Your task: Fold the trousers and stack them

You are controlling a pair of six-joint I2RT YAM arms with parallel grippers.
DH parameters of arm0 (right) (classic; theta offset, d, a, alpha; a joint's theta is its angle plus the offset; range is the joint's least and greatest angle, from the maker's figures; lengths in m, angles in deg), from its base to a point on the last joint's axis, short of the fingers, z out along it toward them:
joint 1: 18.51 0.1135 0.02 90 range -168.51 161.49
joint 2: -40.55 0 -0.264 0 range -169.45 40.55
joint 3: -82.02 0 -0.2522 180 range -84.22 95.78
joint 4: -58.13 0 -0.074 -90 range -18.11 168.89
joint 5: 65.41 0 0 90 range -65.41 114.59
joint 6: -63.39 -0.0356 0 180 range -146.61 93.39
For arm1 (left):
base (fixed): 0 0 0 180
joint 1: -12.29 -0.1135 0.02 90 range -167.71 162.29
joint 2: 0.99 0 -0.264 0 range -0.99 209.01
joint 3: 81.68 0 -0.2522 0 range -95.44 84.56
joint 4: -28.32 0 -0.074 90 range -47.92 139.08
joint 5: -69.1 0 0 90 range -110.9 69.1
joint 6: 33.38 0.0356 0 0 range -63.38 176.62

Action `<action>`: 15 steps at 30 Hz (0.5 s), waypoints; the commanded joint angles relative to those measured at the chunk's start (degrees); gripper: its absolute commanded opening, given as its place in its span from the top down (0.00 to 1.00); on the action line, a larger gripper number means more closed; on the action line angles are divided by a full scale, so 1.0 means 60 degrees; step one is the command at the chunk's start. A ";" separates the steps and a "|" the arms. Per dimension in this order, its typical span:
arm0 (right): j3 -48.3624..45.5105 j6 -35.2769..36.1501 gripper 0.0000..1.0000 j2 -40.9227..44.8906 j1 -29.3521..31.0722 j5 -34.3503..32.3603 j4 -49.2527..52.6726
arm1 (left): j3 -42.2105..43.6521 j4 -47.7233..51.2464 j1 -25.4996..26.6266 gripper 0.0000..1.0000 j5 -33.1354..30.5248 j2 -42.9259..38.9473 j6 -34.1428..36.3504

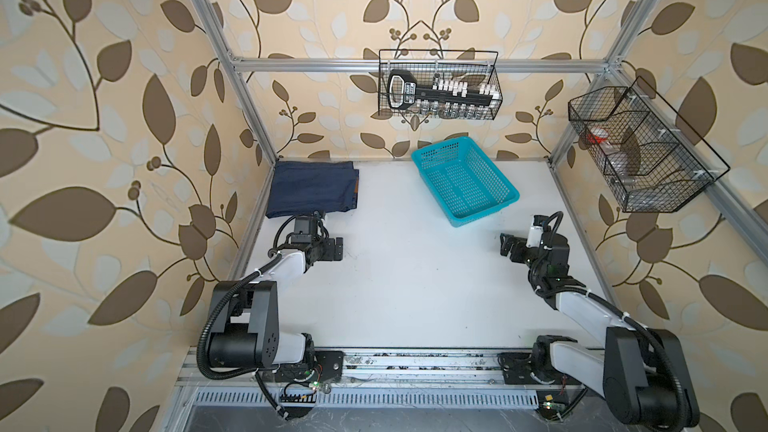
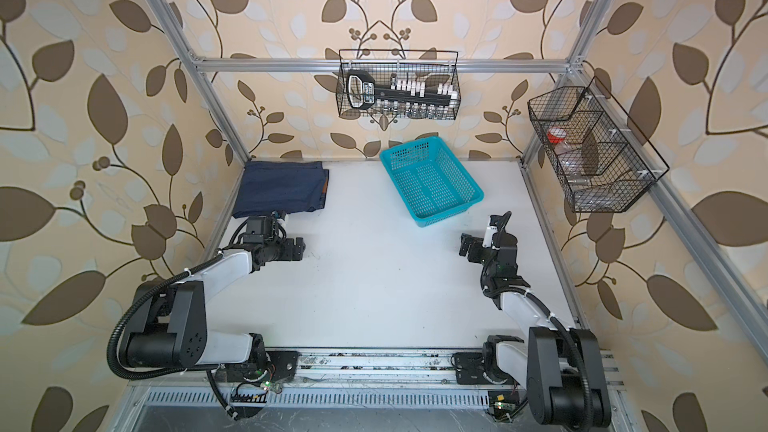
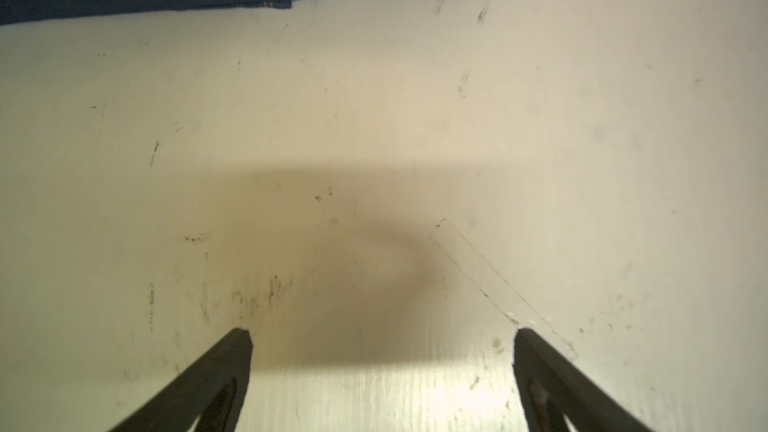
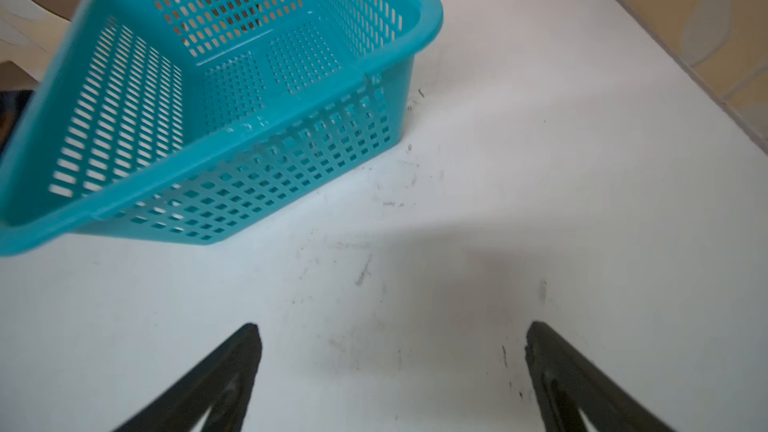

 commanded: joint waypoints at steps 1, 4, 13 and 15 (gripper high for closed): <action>-0.0155 0.0900 0.00 -0.0587 0.0323 -0.1292 -0.3123 | 0.0140 -0.3300 -0.0108 0.01 -0.0451 0.0168 -0.0166; -0.0525 0.1050 0.00 -0.1318 0.0437 -0.1058 -0.4586 | 0.0102 -0.4099 -0.0104 0.01 -0.0293 0.1008 -0.0368; -0.1189 0.1399 0.00 -0.1549 0.0527 -0.0579 -0.5684 | 0.0695 -0.5058 -0.0111 0.01 -0.0542 0.1009 -0.0508; -0.1225 0.1302 0.00 -0.1740 0.0510 -0.0611 -0.6085 | 0.0809 -0.5232 -0.0110 0.01 -0.0562 0.0957 -0.0522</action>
